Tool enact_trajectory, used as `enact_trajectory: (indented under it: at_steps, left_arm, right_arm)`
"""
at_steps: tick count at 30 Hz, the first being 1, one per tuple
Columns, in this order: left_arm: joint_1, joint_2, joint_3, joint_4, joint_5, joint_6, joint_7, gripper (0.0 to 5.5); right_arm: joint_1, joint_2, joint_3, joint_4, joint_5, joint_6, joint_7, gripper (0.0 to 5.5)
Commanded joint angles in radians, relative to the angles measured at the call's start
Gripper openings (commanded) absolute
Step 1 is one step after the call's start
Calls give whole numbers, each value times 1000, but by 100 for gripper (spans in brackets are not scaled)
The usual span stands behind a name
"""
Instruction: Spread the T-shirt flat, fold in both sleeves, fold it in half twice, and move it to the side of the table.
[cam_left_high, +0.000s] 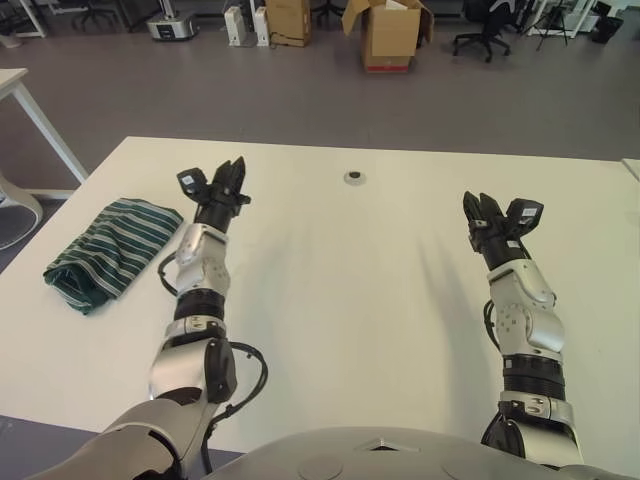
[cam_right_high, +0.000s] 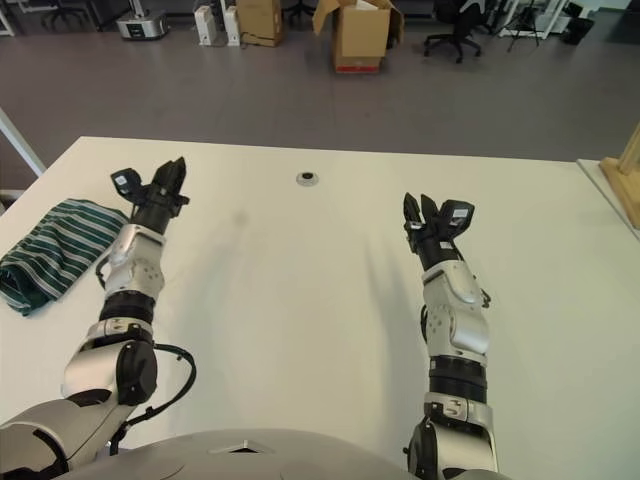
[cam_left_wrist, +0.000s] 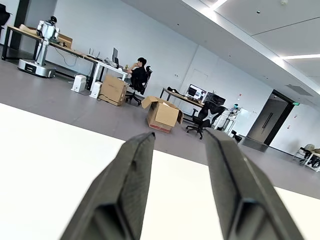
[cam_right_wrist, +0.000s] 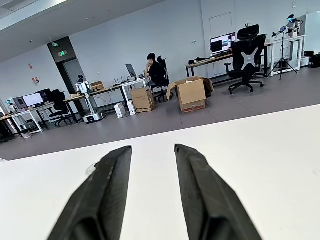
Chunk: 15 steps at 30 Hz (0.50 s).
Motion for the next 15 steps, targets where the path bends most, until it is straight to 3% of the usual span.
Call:
enact_trajectory:
  at_steps: [1,15]
  left_arm:
    - [44,-57,-57,-30,50,3,43,178]
    - [54,-58,-69,-9,96,-48,91,178]
  right_arm:
    - [-2,11,-5,36,-18,-20,-39,159]
    - [-34,35,13,131,-77,-135,-99,159]
